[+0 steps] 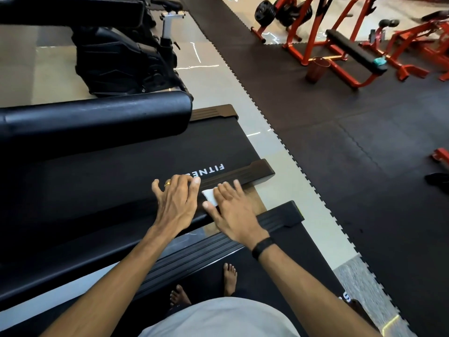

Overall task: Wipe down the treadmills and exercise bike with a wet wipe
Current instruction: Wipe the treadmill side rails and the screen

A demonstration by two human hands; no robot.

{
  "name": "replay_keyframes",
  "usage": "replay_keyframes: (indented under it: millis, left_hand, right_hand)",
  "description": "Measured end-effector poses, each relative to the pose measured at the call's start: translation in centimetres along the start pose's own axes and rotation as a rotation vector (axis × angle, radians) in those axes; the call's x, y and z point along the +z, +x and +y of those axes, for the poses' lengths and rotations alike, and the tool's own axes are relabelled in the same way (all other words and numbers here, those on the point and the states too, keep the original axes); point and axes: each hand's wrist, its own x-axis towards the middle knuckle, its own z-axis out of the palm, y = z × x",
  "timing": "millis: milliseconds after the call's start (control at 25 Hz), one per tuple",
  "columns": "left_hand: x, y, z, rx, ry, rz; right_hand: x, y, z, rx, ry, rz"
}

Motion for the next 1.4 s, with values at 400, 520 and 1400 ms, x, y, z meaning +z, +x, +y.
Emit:
replay_keyframes:
  millis: [400,520,1400]
  left_hand:
    - [-2.2,-1.8,-3.8,-0.114,0.029,0.077]
    - [-2.3,-2.0,-4.2,-0.190,-0.066,0.079]
    - [-1.9,-2.7,-3.2,-0.238,0.167,0.116]
  right_hand:
    - [0.0,0.0,-0.2,0.012,-0.132,0.022]
    - [1.3,1.3,-5.4,-0.137,-0.083,-0.057]
    - [-2.9,2.8,2.6,-0.121,-0.078,-0.299]
